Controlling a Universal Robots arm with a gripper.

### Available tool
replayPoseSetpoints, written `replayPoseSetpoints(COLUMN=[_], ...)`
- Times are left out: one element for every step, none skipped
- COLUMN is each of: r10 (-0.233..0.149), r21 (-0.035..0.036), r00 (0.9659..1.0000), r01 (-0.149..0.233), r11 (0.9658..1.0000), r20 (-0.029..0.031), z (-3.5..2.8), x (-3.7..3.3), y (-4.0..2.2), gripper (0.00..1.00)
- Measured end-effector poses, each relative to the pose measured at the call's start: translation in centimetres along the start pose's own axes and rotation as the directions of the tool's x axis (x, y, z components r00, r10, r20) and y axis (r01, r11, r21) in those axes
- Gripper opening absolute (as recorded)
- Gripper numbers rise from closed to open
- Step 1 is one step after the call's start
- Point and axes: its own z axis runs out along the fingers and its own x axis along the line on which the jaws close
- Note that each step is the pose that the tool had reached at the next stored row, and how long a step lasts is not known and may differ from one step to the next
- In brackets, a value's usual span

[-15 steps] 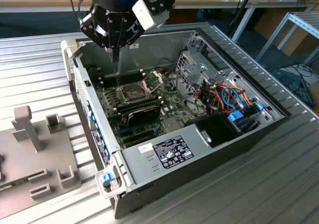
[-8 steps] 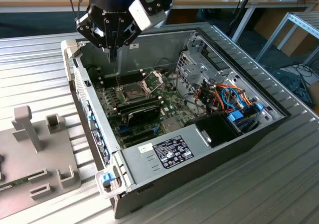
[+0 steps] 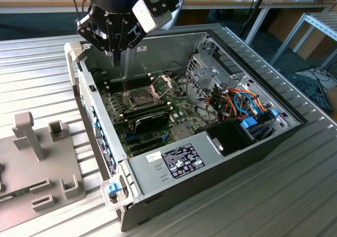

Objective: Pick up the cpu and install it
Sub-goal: 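Reach for the cpu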

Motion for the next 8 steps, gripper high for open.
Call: replayPoseSetpoints(r10=[0.0, 0.0, 0.0, 0.0, 0.0, 0.0, 0.0, 0.0], r21=[0.0, 0.0, -0.0001, 0.0, 0.0, 0.0, 0.0, 0.0], r00=[1.0, 1.0, 1.0, 1.0, 1.0, 1.0, 1.0, 1.0], r01=[0.0, 0.0, 0.0, 0.0, 0.0, 0.0, 0.0, 0.0], r11=[1.0, 1.0, 1.0, 1.0, 1.0, 1.0, 1.0, 1.0], r20=[0.0, 0.0, 0.0, 0.0, 0.0, 0.0, 0.0, 0.0], z=[0.0, 0.0, 0.0, 0.0, 0.0, 0.0, -0.01, 0.0], x=[0.05, 0.08, 0.09, 0.14, 0.19, 0.19, 0.2, 0.21], y=[0.0, -0.01, -0.01, -0.01, -0.02, -0.02, -0.02, -0.02], gripper=[0.11, 0.11, 0.11, 0.11, 0.11, 0.11, 0.11, 0.11])
